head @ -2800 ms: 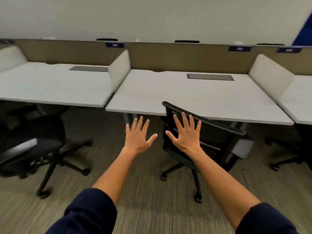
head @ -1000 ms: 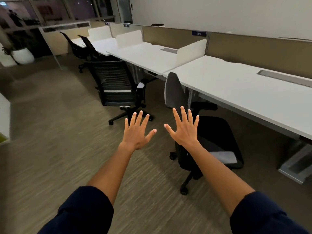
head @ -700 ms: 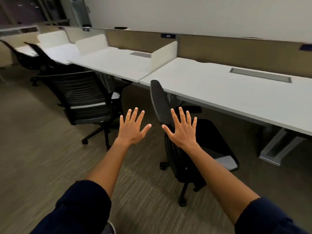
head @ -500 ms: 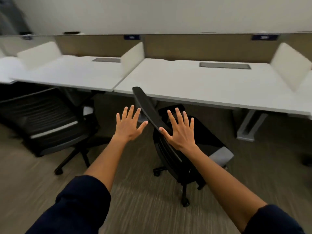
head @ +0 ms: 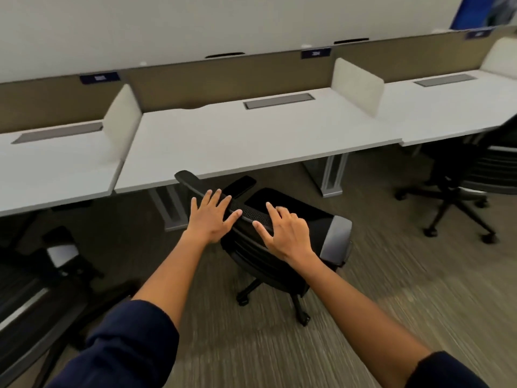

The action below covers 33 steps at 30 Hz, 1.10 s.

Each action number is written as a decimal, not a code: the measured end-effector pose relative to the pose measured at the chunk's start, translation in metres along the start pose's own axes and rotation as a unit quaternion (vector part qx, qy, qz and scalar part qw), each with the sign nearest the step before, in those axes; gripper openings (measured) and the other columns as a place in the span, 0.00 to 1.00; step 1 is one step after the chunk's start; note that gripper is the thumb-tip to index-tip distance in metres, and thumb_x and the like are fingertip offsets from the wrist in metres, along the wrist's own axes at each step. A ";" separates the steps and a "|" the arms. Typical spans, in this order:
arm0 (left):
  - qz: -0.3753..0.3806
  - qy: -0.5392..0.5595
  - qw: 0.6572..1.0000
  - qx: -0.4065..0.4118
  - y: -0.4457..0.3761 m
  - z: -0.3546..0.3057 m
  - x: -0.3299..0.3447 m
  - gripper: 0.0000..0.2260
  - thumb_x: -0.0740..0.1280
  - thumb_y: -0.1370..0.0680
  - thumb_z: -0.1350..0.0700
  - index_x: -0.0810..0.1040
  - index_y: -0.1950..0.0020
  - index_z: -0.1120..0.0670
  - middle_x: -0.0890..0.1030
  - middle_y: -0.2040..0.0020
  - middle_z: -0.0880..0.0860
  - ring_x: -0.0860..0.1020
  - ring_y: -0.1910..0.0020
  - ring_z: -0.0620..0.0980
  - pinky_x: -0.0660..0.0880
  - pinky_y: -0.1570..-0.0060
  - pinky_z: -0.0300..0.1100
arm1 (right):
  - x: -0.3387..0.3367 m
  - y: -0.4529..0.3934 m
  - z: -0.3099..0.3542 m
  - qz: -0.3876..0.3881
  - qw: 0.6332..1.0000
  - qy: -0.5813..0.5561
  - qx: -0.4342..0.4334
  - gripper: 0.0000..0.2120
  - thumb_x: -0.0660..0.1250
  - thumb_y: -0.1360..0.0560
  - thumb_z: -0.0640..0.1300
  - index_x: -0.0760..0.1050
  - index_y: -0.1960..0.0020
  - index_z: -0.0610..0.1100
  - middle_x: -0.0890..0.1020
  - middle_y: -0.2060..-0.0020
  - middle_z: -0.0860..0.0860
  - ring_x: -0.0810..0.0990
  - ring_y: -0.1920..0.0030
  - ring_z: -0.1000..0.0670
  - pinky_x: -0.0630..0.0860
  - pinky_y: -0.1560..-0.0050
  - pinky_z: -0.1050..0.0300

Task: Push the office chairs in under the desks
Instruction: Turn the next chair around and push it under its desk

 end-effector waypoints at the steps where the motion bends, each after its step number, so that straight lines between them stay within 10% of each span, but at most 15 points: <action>1: -0.002 0.008 1.000 0.006 -0.004 0.001 0.001 0.33 0.48 0.19 0.33 0.56 0.18 0.48 0.51 0.16 0.53 0.45 0.17 0.53 0.42 0.21 0.62 | 0.000 -0.001 -0.001 -0.009 1.000 0.009 0.015 0.34 0.46 0.21 0.69 0.71 0.28 0.47 0.81 0.38 0.44 0.81 0.45 0.41 0.76 0.51 0.48; 9: 0.015 0.045 0.999 -0.005 -0.048 0.030 0.001 0.35 0.46 0.19 0.31 0.62 0.19 0.51 0.57 0.17 0.53 0.48 0.18 0.53 0.45 0.23 0.66 | 0.002 -0.007 -0.001 -0.093 0.996 -0.013 0.006 0.25 0.52 0.18 0.55 0.79 0.62 0.43 0.81 0.66 0.47 0.79 0.65 0.44 0.68 0.68 0.53; 25: -0.068 0.091 0.994 -0.005 -0.109 0.042 0.003 0.30 0.49 0.18 0.35 0.74 0.28 0.53 0.71 0.26 0.56 0.60 0.21 0.55 0.43 0.22 0.65 | 0.003 -0.080 -0.030 -0.124 0.990 -0.055 -0.029 0.20 0.57 0.20 0.48 0.78 0.66 0.43 0.78 0.71 0.49 0.75 0.70 0.48 0.63 0.69 0.57; 33: -0.089 0.084 0.992 -0.018 -0.156 0.031 0.002 0.30 0.49 0.18 0.35 0.76 0.32 0.54 0.74 0.30 0.56 0.64 0.23 0.55 0.43 0.22 0.65 | 0.016 -0.138 -0.069 -0.077 0.995 -0.052 -0.036 0.28 0.48 0.20 0.53 0.83 0.59 0.41 0.84 0.64 0.47 0.81 0.63 0.46 0.78 0.64 0.49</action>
Point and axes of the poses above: each hand's wrist, its own y-axis away from the middle knuckle, its own x-axis out of the palm, z = x × y, the point moved 2 cm from there along -y, towards the middle knuckle
